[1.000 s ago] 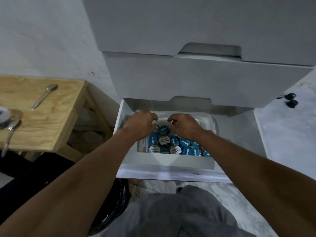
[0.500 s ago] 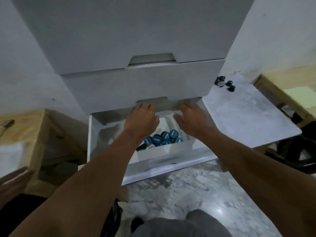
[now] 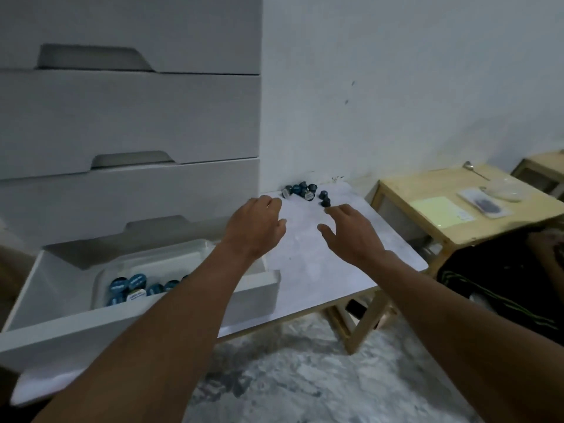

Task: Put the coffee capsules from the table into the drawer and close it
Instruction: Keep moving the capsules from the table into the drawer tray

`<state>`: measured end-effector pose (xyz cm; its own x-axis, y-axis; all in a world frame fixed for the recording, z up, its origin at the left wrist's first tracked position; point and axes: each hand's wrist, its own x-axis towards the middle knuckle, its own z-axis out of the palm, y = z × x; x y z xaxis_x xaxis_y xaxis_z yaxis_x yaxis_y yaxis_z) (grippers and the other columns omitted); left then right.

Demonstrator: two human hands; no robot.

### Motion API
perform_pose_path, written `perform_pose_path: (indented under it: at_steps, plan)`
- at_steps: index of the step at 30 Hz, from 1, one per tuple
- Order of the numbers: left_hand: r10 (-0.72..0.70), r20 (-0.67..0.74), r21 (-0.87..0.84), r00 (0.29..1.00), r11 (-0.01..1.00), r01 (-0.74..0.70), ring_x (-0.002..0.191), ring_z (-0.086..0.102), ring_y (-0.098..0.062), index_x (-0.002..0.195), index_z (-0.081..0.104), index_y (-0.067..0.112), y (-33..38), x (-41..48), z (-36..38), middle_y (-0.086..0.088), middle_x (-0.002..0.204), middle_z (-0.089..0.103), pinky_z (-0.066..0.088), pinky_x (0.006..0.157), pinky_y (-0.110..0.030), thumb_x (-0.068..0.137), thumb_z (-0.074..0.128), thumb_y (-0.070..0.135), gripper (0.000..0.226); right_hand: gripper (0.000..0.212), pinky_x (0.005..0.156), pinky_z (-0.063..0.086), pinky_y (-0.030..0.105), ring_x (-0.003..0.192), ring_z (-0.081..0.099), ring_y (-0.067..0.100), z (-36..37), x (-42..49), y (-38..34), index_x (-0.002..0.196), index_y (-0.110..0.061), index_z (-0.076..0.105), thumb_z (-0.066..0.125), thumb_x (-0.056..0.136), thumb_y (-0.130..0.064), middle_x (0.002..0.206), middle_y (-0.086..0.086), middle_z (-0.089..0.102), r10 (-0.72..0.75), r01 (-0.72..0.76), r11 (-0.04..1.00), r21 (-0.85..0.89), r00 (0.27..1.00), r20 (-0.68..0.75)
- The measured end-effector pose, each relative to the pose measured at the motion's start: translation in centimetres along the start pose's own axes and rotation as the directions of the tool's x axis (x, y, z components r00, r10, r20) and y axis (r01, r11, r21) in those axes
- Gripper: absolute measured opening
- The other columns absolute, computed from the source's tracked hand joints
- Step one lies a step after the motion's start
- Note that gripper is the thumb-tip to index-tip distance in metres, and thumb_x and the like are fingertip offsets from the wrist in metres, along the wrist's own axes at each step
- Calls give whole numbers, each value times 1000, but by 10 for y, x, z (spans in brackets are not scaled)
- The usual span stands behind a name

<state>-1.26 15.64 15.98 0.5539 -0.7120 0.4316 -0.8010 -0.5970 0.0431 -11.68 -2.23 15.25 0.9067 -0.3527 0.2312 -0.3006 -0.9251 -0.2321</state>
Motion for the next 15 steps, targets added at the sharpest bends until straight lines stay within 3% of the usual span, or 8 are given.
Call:
perform_pose_path:
  at_steps: [4,10,15]
  plan:
    - [6,3,-14,1000,1000,-6,80,62,-35,101,63,3,39,19,7,-15,93,67,50,63,-37,80,66,23,29,47,95,45,38,118,52,30,-15,-1,45,133,-10,49,52,94,-36,131,13,54,6,-6,1000,14,1000,6]
    - [17,36,20,999,1000,-18,72,59,-30,91,61,4,62,55,31,-12,86,65,47,56,-34,77,65,22,23,46,94,45,37,118,54,29,-18,21,88,132,-10,50,52,94,-36,131,12,54,7,-7,998,57,1000,-11]
    - [14,51,25,999,1000,-15,78,61,-30,100,63,4,60,97,63,-12,92,67,50,62,-36,80,65,26,29,46,94,44,36,119,53,28,-6,59,114,133,-12,48,50,95,-37,134,11,52,19,-19,997,72,1000,-4]
